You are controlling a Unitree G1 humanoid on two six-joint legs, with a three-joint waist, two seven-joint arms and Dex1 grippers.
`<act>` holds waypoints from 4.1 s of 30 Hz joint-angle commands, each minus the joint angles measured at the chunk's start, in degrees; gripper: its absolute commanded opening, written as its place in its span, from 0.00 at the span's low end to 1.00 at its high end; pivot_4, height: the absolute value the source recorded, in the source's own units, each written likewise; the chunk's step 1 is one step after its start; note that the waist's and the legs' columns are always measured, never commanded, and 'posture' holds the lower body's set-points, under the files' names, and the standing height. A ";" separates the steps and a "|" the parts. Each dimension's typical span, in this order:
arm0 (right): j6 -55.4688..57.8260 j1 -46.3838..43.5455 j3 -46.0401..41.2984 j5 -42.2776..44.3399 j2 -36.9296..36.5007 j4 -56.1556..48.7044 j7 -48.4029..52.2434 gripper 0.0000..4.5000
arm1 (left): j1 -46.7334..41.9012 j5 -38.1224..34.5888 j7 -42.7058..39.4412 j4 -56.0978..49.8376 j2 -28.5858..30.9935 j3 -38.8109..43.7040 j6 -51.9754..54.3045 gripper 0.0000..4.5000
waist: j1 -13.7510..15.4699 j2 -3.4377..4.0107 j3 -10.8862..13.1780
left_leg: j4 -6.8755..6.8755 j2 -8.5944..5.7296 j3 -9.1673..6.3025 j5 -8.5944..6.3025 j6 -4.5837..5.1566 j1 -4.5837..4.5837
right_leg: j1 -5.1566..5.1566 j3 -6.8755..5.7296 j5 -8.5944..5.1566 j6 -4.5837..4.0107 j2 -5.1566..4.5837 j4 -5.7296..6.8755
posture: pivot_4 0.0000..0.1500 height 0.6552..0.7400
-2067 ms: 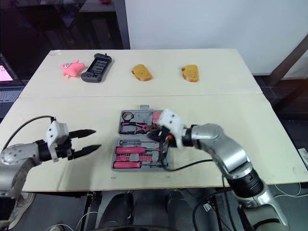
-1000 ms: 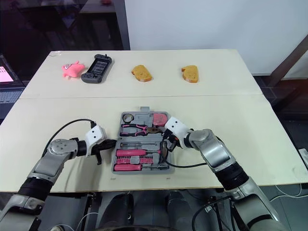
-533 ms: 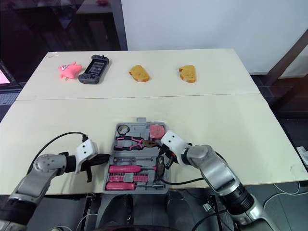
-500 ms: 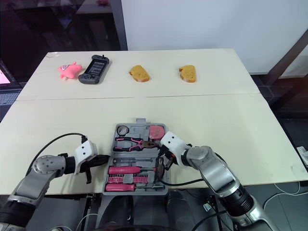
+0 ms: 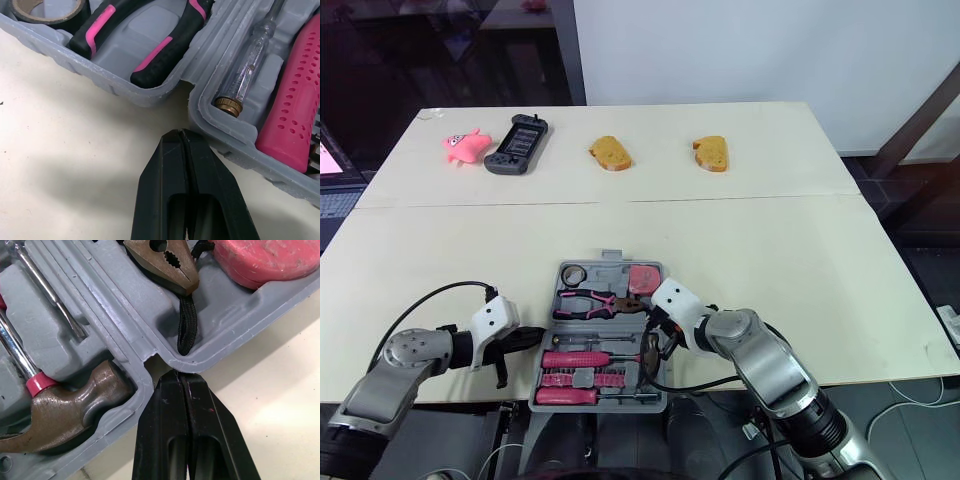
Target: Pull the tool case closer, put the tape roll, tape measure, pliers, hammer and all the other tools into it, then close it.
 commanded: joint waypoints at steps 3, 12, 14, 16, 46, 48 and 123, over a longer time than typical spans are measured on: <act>-0.29 0.57 3.18 2.89 0.56 -2.37 1.32 0.00 | 2.45 -1.06 -1.47 -2.79 0.52 -1.78 0.68 0.01 | 0.00 0.00 0.00 | -0.01 0.00 0.00 0.00 0.00 0.00 | 0.00 0.00 0.00 0.00 0.00 -0.01 | 1.00 1.00; 0.45 0.90 3.02 3.09 0.41 -2.99 0.80 0.00 | 2.32 -0.85 -0.75 -2.32 0.29 -1.37 0.72 0.01 | 0.08 -0.01 0.00 | -0.01 0.00 0.00 0.00 0.00 0.00 | 0.00 0.00 -0.06 -0.11 -0.01 -0.02 | 1.00 1.00; 0.08 0.63 2.85 2.69 0.64 -2.46 0.38 0.00 | 1.17 -0.67 -0.46 -1.48 -0.19 -1.51 0.57 0.01 | 0.13 -0.01 -0.01 | -0.01 0.00 0.00 0.00 0.00 0.00 | 0.00 0.00 -0.06 -0.10 -0.01 -0.02 | 1.00 1.00; -0.59 -0.16 2.15 2.20 1.42 -1.15 -0.43 0.00 | -0.54 -0.40 -0.39 -0.44 -0.74 -1.97 0.68 0.01 | 0.17 -0.01 -0.01 | 0.00 0.00 0.00 0.00 0.00 0.00 | 0.00 0.00 -0.05 -0.10 -0.01 -0.02 | 1.00 1.00; -3.06 -3.75 0.28 1.81 2.11 4.78 -2.76 0.00 | -6.97 0.89 -0.42 3.80 -4.34 -3.49 0.41 0.01 | 0.18 -0.07 -0.10 | 0.13 -0.05 -0.01 0.04 -0.06 0.04 | 0.12 0.03 -0.06 -0.17 -0.05 -0.03 | 1.00 1.00; -3.17 -3.85 0.36 1.83 2.22 4.98 -2.79 0.00 | -6.98 0.84 -0.47 3.91 -4.37 -3.38 0.36 0.01 | 0.15 -0.07 -0.10 | 0.12 -0.04 -0.01 0.04 -0.06 0.04 | 0.12 0.03 -0.07 -0.17 -0.04 -0.03 | 1.00 1.00; 18.94 -28.61 -41.77 27.63 18.11 45.58 -10.54 0.99 | 3.56 -3.28 -11.69 14.02 -1.55 -3.86 -23.59 0.00 | -1.61 0.52 -0.16 | -0.77 -0.01 0.11 0.05 -0.03 0.20 | -0.13 0.10 -0.01 -0.12 0.01 -0.26 | 1.00 1.00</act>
